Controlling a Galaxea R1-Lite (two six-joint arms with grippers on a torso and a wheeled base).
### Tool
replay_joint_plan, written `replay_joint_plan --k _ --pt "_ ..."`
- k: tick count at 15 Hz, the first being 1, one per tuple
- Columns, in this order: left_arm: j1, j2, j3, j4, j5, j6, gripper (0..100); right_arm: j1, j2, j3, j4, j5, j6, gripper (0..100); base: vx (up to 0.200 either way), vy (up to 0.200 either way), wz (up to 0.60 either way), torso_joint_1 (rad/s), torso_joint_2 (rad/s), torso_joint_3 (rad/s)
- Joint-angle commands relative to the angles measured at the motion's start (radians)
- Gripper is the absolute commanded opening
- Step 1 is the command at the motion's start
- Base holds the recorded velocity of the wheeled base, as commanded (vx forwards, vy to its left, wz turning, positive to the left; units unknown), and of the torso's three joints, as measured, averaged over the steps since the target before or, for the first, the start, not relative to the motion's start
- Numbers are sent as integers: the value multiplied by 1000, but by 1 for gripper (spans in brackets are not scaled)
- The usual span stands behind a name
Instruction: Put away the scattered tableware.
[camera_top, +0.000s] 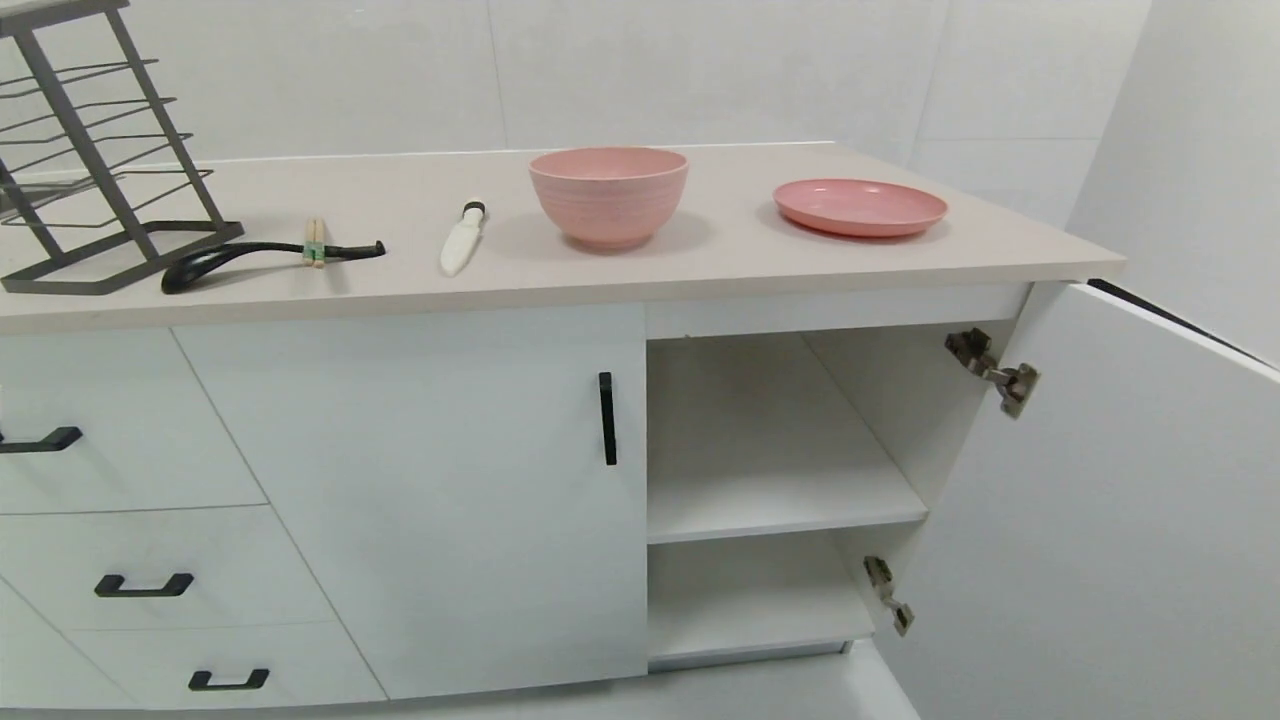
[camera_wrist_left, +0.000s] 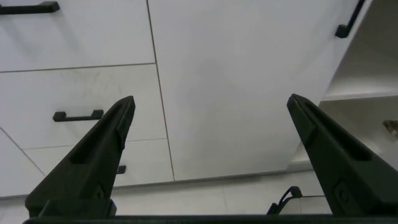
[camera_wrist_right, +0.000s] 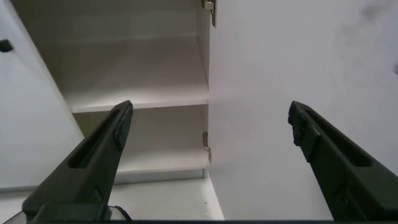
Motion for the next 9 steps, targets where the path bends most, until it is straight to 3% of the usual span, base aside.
replay_joint_plan --k 1,2,7,9 --pt "0 2 0 0 0 0 100 1 1 0 0 1 0 100 200 0 0 2 2 7" --pt "0 2 0 0 -1 0 100 1 1 0 0 1 0 100 200 0 0 7 2 -2" --pt "0 2 0 0 -1 3 100 1 1 0 0 1 0 100 0 0 0 0 0 0" --pt "0 2 0 0 -1 3 100 1 1 0 0 1 0 100 0 0 0 146 -151 -32"
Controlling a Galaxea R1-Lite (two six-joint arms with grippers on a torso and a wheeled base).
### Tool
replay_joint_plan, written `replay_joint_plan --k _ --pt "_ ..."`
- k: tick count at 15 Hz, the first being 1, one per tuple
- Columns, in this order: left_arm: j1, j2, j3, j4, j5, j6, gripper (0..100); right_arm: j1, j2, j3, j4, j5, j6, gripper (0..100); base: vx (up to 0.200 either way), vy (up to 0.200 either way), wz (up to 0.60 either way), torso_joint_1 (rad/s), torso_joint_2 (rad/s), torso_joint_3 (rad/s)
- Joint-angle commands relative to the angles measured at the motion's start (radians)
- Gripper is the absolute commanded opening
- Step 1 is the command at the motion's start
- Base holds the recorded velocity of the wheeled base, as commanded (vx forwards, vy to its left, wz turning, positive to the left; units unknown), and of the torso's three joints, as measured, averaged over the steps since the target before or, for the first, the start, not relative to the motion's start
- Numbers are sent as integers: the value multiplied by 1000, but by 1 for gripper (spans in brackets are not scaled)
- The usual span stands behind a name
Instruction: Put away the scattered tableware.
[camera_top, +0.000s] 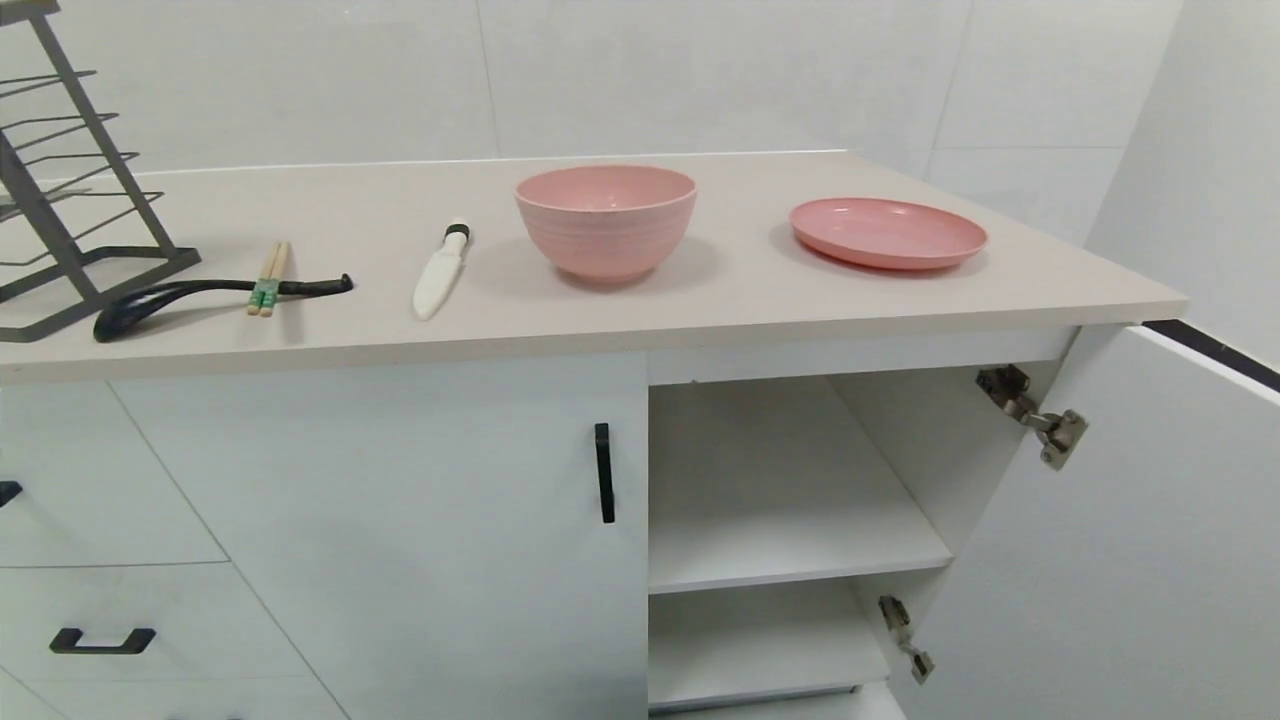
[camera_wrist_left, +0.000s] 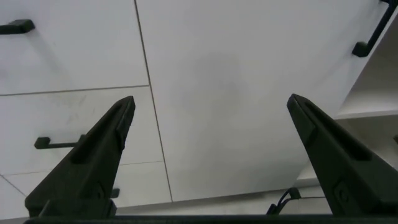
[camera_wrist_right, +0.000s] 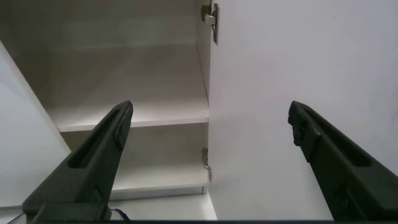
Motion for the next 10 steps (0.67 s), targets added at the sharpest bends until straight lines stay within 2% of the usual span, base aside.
replay_joint_plan --k 1,4,10 --pt "0 1 0 1 0 0 100 0 1 0 1 1 0 100 0 0 0 212 -41 -115" --pt "0 1 0 2 0 0 100 0 1 0 1 1 0 100 0 0 0 250 -176 -193" --pt "0 1 0 2 0 0 100 0 1 0 1 1 0 100 0 0 0 215 -583 -206"
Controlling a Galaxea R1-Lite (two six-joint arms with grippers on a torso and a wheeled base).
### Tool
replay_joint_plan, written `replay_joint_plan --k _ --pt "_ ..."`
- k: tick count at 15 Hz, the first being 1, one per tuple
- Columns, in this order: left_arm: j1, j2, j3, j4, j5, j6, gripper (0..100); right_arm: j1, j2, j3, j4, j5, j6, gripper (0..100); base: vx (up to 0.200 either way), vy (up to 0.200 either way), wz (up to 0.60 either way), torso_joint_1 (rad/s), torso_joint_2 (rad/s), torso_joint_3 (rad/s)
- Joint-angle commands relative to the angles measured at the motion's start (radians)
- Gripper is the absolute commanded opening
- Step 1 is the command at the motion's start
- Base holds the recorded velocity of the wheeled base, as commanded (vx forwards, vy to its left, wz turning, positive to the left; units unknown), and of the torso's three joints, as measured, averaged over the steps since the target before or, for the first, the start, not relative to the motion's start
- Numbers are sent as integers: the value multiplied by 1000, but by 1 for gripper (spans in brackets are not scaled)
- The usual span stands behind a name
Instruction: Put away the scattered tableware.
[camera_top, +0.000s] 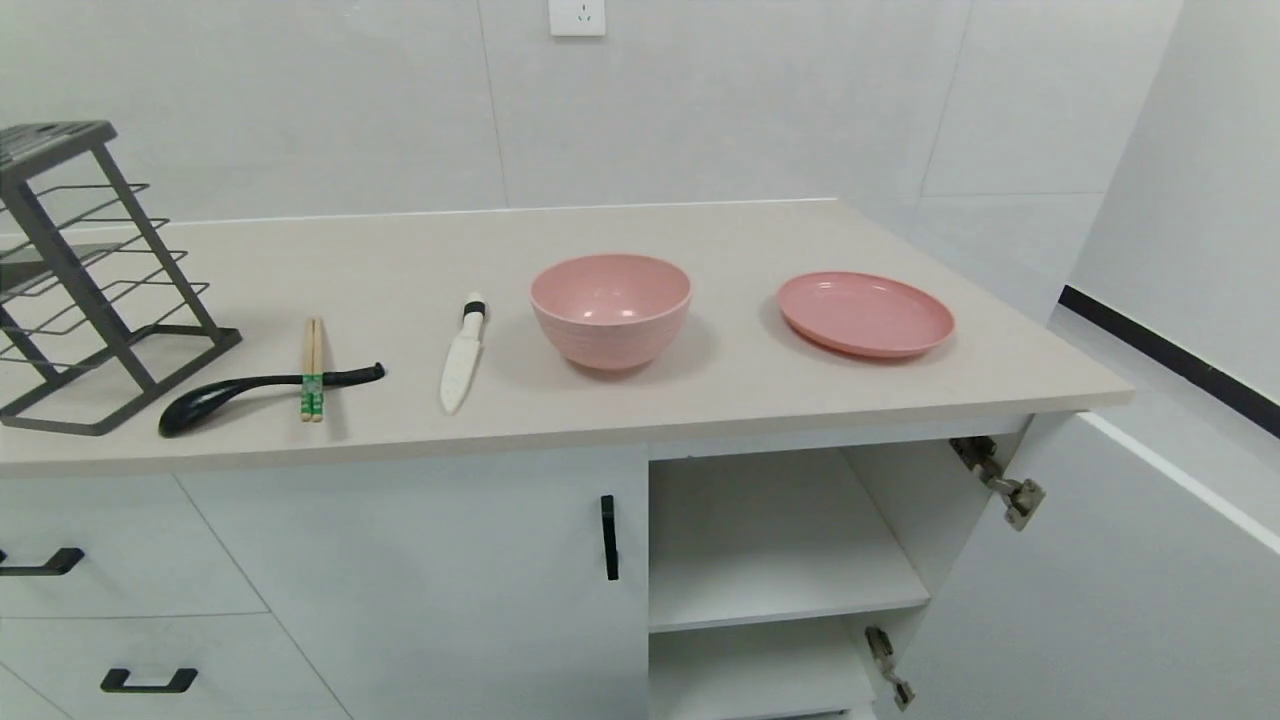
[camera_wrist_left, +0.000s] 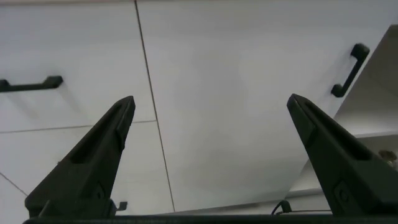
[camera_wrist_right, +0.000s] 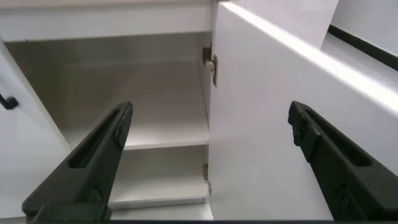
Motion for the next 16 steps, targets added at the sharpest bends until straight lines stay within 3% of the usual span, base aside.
replay_joint_plan --k 1,4,16 --pt "0 1 0 0 0 0 100 0 1 0 0 1 0 100 0 0 0 246 -486 -217" --pt "0 1 0 -1 0 0 100 0 1 0 0 1 0 100 0 0 0 108 -479 -219" --pt "0 1 0 -1 0 -2 100 0 1 0 0 1 0 100 0 0 0 313 -512 -244"
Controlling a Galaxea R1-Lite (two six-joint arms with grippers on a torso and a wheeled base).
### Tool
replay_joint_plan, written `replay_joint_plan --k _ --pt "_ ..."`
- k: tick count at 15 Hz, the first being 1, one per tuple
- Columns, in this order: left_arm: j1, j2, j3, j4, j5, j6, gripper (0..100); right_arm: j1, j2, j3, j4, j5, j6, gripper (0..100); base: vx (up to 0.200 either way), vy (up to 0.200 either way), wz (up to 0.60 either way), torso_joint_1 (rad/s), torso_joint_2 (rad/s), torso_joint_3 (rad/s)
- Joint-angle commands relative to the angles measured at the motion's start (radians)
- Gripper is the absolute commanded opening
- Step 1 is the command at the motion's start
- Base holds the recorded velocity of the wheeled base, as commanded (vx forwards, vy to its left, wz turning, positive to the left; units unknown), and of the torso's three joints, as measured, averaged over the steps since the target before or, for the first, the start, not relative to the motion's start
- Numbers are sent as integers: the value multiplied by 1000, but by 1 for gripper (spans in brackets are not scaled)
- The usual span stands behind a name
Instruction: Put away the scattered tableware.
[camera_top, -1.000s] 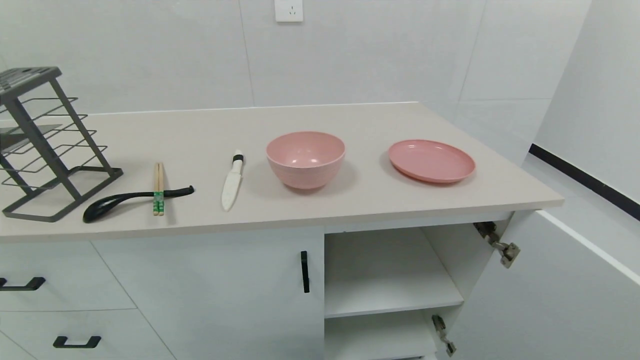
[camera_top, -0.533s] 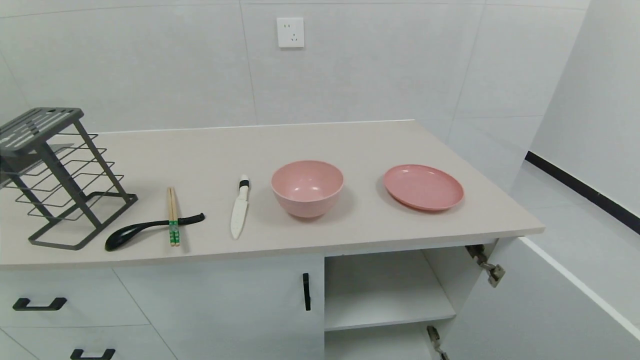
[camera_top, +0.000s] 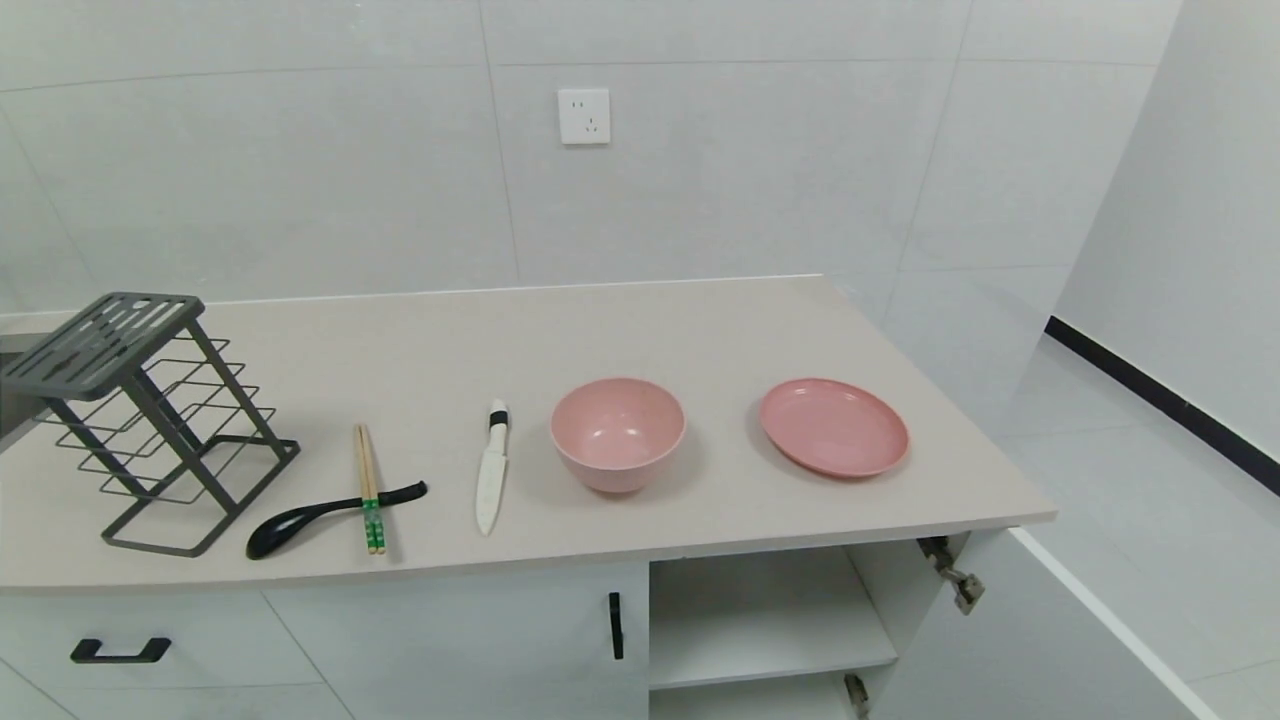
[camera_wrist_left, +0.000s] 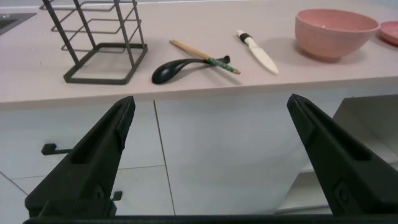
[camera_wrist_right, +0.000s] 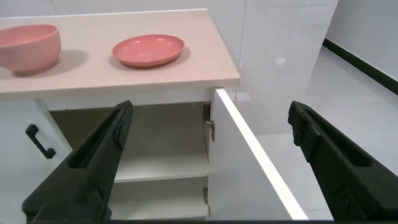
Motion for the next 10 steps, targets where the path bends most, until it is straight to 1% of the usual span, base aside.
replay_joint_plan --k 1,7,8,10 --pt "0 1 0 0 0 0 100 0 1 0 0 1 0 100 0 0 0 286 -564 -271" --pt "0 1 0 0 2 2 100 0 1 0 0 1 0 100 0 0 0 299 -581 -285" --pt "0 1 0 0 2 2 100 0 1 0 0 1 1 100 0 0 0 242 -471 -237" --pt "0 1 0 0 2 2 100 0 1 0 0 1 0 100 0 0 0 71 -141 -61"
